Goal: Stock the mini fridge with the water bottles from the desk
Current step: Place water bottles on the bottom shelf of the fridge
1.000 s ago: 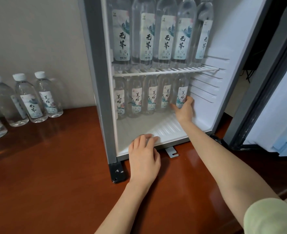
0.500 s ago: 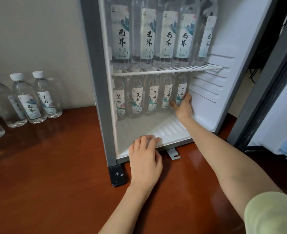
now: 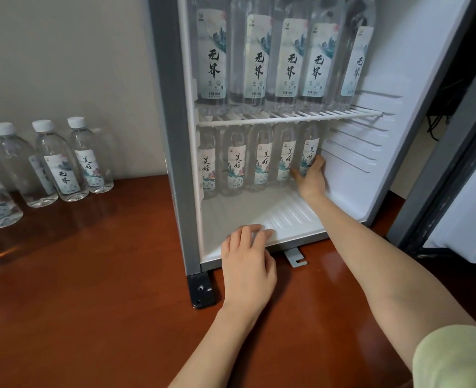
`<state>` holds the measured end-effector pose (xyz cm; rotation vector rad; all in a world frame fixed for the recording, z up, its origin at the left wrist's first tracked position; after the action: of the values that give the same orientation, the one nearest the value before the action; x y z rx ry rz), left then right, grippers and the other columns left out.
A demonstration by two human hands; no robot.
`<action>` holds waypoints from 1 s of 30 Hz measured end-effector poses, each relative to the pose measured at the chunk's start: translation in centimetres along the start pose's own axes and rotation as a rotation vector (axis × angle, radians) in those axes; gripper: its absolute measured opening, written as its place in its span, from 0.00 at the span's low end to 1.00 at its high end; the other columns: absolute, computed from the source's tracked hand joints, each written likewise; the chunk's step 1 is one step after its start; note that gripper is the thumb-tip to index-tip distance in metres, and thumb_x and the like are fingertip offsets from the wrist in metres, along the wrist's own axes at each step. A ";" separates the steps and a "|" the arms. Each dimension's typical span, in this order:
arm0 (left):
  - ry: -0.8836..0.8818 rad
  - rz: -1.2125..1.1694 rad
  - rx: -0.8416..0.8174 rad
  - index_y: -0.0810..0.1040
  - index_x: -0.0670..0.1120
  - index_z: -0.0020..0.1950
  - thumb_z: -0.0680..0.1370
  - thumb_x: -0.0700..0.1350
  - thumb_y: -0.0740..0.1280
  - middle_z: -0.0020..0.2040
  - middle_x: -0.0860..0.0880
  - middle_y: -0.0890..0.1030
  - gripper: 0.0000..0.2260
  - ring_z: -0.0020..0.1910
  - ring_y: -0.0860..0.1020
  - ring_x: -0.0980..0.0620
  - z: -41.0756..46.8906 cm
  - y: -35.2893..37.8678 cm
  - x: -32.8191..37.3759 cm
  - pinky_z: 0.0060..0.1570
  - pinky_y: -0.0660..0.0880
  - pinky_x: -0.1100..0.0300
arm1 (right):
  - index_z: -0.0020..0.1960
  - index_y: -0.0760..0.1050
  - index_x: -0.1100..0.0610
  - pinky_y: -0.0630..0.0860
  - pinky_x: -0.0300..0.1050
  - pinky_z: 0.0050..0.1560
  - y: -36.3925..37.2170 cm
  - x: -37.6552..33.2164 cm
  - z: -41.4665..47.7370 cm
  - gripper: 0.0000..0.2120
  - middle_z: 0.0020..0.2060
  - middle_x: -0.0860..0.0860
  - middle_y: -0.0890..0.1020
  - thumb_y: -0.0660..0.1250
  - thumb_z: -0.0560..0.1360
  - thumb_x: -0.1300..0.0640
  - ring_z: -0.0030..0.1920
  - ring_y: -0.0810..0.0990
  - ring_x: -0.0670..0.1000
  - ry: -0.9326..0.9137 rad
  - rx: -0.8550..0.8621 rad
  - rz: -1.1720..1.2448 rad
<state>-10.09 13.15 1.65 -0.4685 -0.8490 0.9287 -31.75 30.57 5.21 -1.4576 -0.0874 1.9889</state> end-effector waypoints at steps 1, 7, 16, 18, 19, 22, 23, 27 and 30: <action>0.002 -0.001 0.002 0.79 0.47 0.57 0.70 0.38 0.67 0.56 0.49 0.78 0.17 0.55 0.75 0.46 0.0 0.0 0.0 0.58 0.71 0.52 | 0.70 0.57 0.65 0.71 0.47 0.57 0.0 0.0 -0.1 0.30 0.69 0.59 0.70 0.69 0.76 0.58 0.64 0.75 0.59 -0.002 -0.004 -0.006; 0.001 -0.002 0.002 0.79 0.48 0.58 0.70 0.38 0.67 0.56 0.49 0.78 0.17 0.55 0.75 0.47 0.0 0.1 -0.1 0.58 0.71 0.53 | 0.76 0.52 0.58 0.71 0.48 0.57 0.0 -0.1 -0.4 0.35 0.71 0.56 0.69 0.68 0.77 0.52 0.65 0.74 0.61 0.042 -0.036 -0.008; 0.003 -0.058 -0.010 0.79 0.47 0.59 0.71 0.37 0.67 0.58 0.49 0.78 0.17 0.58 0.75 0.47 -0.2 -0.1 -0.4 0.61 0.69 0.55 | 0.79 0.44 0.59 0.68 0.47 0.64 -1.4 0.2 -3.2 0.50 0.76 0.57 0.61 0.75 0.71 0.54 0.71 0.68 0.59 0.113 -0.061 -0.021; -0.008 -0.099 -0.027 0.79 0.47 0.60 0.72 0.37 0.65 0.59 0.49 0.77 0.17 0.60 0.74 0.48 -0.5 -0.4 -0.4 0.63 0.66 0.57 | 0.79 0.44 0.61 0.65 0.50 0.68 -1.9 0.2 -4.6 0.48 0.77 0.58 0.57 0.74 0.72 0.56 0.74 0.64 0.58 0.097 -0.080 -0.082; -0.015 -0.119 -0.030 0.79 0.47 0.61 0.73 0.37 0.65 0.59 0.49 0.77 0.17 0.60 0.73 0.49 -0.7 -0.6 -0.4 0.64 0.65 0.58 | 0.79 0.44 0.61 0.63 0.51 0.70 -2.3 0.2 -5.4 0.47 0.78 0.57 0.56 0.73 0.73 0.56 0.74 0.63 0.58 0.087 -0.100 -0.122; -0.028 -0.173 -0.016 0.79 0.47 0.60 0.73 0.35 0.64 0.59 0.50 0.76 0.17 0.61 0.73 0.49 -1.8 -1.5 -0.1 0.65 0.65 0.58 | 0.79 0.47 0.60 0.62 0.52 0.71 -3.2 0.0 -8.1 0.42 0.77 0.57 0.59 0.70 0.75 0.53 0.75 0.62 0.58 0.059 -0.170 -0.256; -0.031 -0.190 -0.008 0.79 0.46 0.60 0.73 0.35 0.64 0.59 0.49 0.77 0.17 0.61 0.73 0.49 -2.3 -1.9 0.0 0.65 0.66 0.58 | 0.79 0.49 0.60 0.62 0.52 0.71 -3.5 -0.1 -9.4 0.39 0.75 0.57 0.62 0.68 0.77 0.52 0.74 0.63 0.58 0.045 -0.179 -0.300; -0.100 -0.257 0.004 0.79 0.46 0.61 0.75 0.36 0.62 0.59 0.51 0.76 0.17 0.61 0.72 0.52 -4.6 -3.6 -0.3 0.62 0.66 0.64 | 0.75 0.61 0.61 0.54 0.49 0.76 -3.9 -0.5 -15.3 0.24 0.73 0.57 0.67 0.57 0.82 0.52 0.75 0.60 0.56 -0.106 -0.092 -0.386; -0.141 -0.257 0.021 0.79 0.47 0.60 0.75 0.36 0.62 0.58 0.53 0.77 0.16 0.59 0.72 0.53 -6.4 -5.4 -1.1 0.56 0.64 0.70 | 0.75 0.63 0.61 0.51 0.46 0.77 -3.9 -0.7 -18.9 0.23 0.76 0.54 0.61 0.52 0.84 0.52 0.78 0.53 0.51 -0.139 -0.106 -0.377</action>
<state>-2.62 9.34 1.01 -0.2694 -1.0008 0.7382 -13.38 27.21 0.32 -1.2554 -0.4980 1.7906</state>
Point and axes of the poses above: each hand's wrist, its own z-axis towards the middle knuckle, its own y-axis out of the palm, x = y × z, the point moved 4 cm from there along z, towards the middle knuckle
